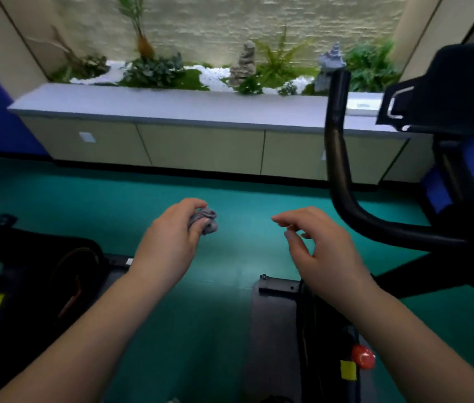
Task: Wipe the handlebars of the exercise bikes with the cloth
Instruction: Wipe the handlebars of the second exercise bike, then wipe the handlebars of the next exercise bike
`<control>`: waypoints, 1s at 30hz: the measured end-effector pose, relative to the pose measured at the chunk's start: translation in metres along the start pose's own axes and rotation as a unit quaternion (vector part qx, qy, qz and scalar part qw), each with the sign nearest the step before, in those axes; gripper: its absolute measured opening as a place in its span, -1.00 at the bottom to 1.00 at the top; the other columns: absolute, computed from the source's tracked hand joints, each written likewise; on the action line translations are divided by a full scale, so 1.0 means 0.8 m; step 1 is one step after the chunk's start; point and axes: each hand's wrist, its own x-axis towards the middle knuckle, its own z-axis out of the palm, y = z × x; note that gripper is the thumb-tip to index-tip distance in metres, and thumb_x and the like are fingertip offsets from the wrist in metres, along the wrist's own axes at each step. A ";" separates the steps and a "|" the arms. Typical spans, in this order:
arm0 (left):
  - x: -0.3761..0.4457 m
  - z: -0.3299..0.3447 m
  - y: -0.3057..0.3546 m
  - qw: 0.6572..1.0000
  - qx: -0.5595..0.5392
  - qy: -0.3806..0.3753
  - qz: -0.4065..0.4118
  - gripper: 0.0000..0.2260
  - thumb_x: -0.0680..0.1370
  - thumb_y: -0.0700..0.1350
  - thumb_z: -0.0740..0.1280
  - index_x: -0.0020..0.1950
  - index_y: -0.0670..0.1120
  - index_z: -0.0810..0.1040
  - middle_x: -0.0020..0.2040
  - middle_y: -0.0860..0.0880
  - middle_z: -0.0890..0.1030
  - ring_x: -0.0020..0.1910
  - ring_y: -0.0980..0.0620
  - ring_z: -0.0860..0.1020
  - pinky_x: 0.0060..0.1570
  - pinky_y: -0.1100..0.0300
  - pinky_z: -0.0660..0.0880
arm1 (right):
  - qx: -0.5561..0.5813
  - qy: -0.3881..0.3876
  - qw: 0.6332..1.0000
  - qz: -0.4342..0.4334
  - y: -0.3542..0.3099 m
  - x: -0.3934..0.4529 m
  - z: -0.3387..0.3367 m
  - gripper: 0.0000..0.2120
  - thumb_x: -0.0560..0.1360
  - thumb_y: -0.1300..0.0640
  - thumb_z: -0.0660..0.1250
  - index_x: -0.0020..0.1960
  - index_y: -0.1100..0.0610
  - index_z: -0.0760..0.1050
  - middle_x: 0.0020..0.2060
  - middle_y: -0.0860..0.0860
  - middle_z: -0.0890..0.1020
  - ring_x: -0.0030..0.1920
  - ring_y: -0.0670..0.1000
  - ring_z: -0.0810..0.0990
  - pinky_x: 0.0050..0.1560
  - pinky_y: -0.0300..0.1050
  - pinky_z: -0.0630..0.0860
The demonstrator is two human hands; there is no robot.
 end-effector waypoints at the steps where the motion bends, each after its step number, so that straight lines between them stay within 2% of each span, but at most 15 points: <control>1: -0.003 -0.007 -0.018 1.000 0.019 -0.006 -0.009 -0.77 0.53 -0.10 0.31 0.19 -0.01 0.49 0.12 -0.04 0.59 0.10 -0.10 0.52 0.02 0.10 0.44 | -0.017 -0.028 0.999 -0.001 -0.005 0.005 0.017 -0.75 0.50 0.25 0.28 0.12 0.04 0.55 -0.02 -0.13 0.56 0.03 -0.14 0.51 0.10 -0.19 0.44; 5: -0.018 -0.040 -0.085 0.994 0.096 -0.031 -0.047 -0.76 0.57 -0.01 0.24 0.22 0.01 0.46 0.11 -0.09 0.55 0.09 -0.17 0.51 -0.01 -0.01 0.47 | -0.076 -0.107 0.991 0.005 -0.036 0.032 0.081 -0.74 0.53 0.15 0.28 0.21 0.04 0.52 0.14 -0.05 0.55 0.20 0.00 0.46 0.22 -0.23 0.29; 9: -0.044 -0.091 -0.145 0.988 0.124 -0.041 -0.081 -0.70 0.57 0.04 0.22 0.26 -0.04 0.45 0.11 -0.14 0.53 0.08 -0.20 0.51 -0.03 0.01 0.44 | -0.111 -0.148 0.983 0.013 -0.082 0.059 0.148 -0.63 0.56 0.07 0.25 0.36 0.03 0.40 0.32 -0.05 0.46 0.35 0.01 0.36 0.36 -0.10 0.26; 13: -0.072 -0.153 -0.208 0.982 0.161 -0.013 -0.097 -0.65 0.53 0.11 0.27 0.24 -0.03 0.48 0.06 -0.13 0.54 0.05 -0.18 0.52 -0.06 0.03 0.45 | -0.144 -0.184 0.972 0.001 -0.138 0.081 0.222 -0.53 0.56 -0.01 0.23 0.45 0.03 0.29 0.45 -0.01 0.31 0.45 0.04 0.24 0.43 -0.01 0.21; 21: -0.123 -0.253 -0.318 0.968 0.207 0.034 -0.138 -0.64 0.53 0.17 0.24 0.24 0.02 0.47 0.06 -0.02 0.53 0.03 -0.08 0.52 -0.16 0.09 0.44 | -0.147 -0.233 0.960 -0.046 -0.247 0.111 0.348 -0.49 0.57 -0.05 0.20 0.48 0.05 0.23 0.50 0.03 0.21 0.50 0.08 0.15 0.46 0.04 0.15; 28: -0.124 -0.310 -0.364 0.964 0.159 0.109 -0.186 -0.69 0.54 0.15 0.24 0.22 0.07 0.50 0.05 0.04 0.54 -0.02 -0.03 0.52 -0.19 0.15 0.39 | -0.093 -0.238 0.960 -0.116 -0.312 0.155 0.400 -0.53 0.57 -0.01 0.23 0.45 0.03 0.30 0.47 -0.02 0.27 0.47 0.02 0.20 0.46 -0.04 0.14; 30: -0.112 -0.327 -0.372 0.963 0.141 0.132 -0.190 -0.71 0.53 0.14 0.25 0.20 0.07 0.51 0.04 0.06 0.54 -0.02 -0.02 0.52 -0.16 0.13 0.43 | -0.075 -0.230 0.961 -0.134 -0.327 0.175 0.412 -0.54 0.56 0.00 0.24 0.44 0.03 0.32 0.46 -0.03 0.30 0.46 0.00 0.22 0.46 -0.06 0.15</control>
